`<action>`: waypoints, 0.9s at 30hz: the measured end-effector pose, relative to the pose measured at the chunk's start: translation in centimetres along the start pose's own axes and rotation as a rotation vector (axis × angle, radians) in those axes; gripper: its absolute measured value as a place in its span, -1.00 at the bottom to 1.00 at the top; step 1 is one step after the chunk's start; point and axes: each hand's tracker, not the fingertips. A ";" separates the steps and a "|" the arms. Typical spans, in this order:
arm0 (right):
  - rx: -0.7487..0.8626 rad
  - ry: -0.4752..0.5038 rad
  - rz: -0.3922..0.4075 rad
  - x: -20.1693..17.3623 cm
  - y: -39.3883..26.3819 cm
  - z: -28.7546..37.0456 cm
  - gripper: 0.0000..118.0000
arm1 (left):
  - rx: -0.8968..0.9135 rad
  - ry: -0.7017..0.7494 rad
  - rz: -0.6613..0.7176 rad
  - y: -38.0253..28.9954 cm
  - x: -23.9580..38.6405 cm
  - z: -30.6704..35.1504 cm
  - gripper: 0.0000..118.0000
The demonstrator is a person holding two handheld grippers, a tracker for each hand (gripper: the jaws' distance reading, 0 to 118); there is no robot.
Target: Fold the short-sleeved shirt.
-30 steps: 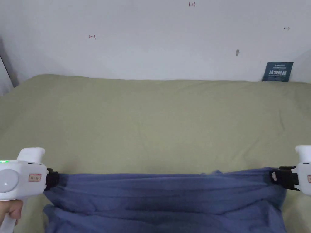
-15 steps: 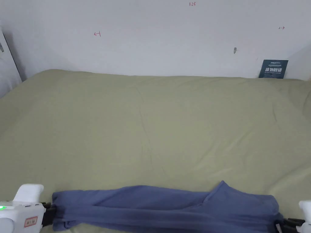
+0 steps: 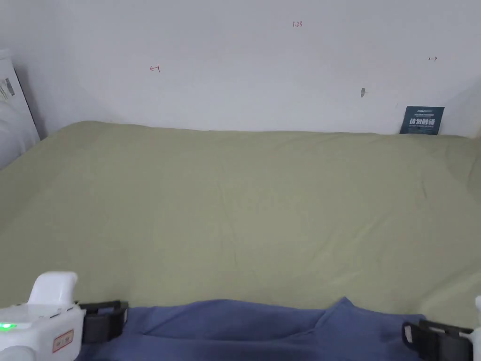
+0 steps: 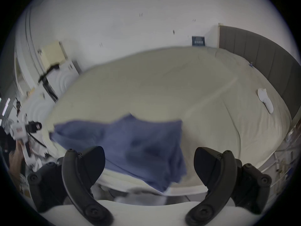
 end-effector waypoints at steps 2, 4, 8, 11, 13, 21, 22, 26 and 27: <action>0.095 0.022 0.043 -3.3 1.9 1.2 0.90 | 0.113 -0.024 0.021 1.8 2.2 1.5 1.00; 0.262 -0.019 0.126 -7.0 3.1 2.5 0.73 | 0.229 -0.053 0.017 3.9 5.1 3.4 0.94; 0.558 -0.147 0.231 -12.8 3.0 4.1 -0.55 | 0.430 0.008 -0.012 5.4 10.5 6.2 -0.07; 0.650 -0.123 0.183 -14.3 2.4 4.4 -0.98 | 0.471 0.018 0.018 4.5 10.8 5.4 -1.00; 0.660 -0.118 0.164 -14.5 2.2 4.5 -0.98 | 0.486 0.021 -0.016 4.1 12.0 6.2 -1.00; 0.654 -0.145 0.193 -14.6 2.1 4.3 -0.98 | 0.524 0.072 -0.060 4.2 11.4 7.7 -1.00; 0.656 -0.152 0.199 -14.6 2.1 4.2 -0.98 | 0.522 0.075 -0.063 4.2 11.1 7.7 -1.00; 0.650 -0.186 0.241 -15.2 2.0 4.1 -0.98 | 0.439 0.059 -0.030 4.7 8.1 6.8 -1.00; 0.637 -0.190 0.255 -15.2 1.9 4.1 -0.98 | 0.397 0.047 -0.010 4.7 6.8 6.5 -1.00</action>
